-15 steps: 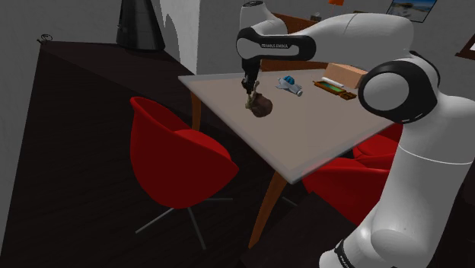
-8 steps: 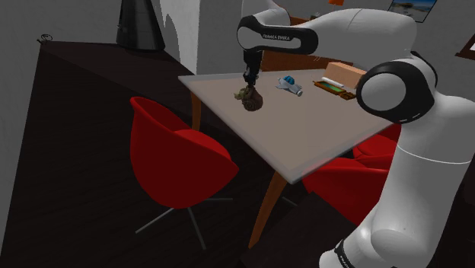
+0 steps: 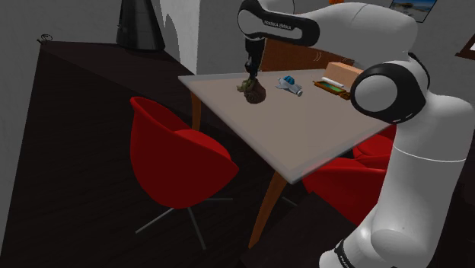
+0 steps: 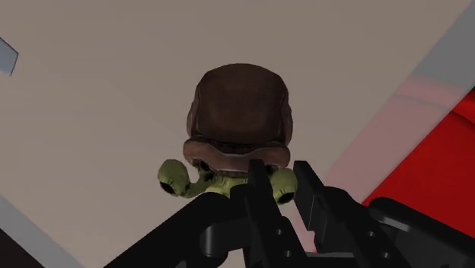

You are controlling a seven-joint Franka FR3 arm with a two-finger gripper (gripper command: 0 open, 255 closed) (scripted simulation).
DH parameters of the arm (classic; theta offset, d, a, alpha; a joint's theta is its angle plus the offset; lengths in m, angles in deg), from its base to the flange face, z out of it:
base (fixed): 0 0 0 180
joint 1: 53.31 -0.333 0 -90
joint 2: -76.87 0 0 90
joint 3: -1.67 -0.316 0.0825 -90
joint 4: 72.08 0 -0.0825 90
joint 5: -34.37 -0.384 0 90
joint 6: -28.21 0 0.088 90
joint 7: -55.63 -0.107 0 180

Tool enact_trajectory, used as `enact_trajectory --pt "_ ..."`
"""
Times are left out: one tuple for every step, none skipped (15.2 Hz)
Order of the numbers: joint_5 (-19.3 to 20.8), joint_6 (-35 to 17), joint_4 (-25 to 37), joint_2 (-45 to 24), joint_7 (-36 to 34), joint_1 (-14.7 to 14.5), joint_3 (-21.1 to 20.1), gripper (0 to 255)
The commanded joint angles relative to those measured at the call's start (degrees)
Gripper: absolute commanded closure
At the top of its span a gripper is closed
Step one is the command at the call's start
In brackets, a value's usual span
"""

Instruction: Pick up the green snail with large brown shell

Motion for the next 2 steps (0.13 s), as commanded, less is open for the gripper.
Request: enact_trajectory --pt "0.0 1.1 1.5 -0.3 0.3 0.0 0.0 255" --pt "0.0 1.1 1.5 -0.3 0.3 0.0 0.0 255"
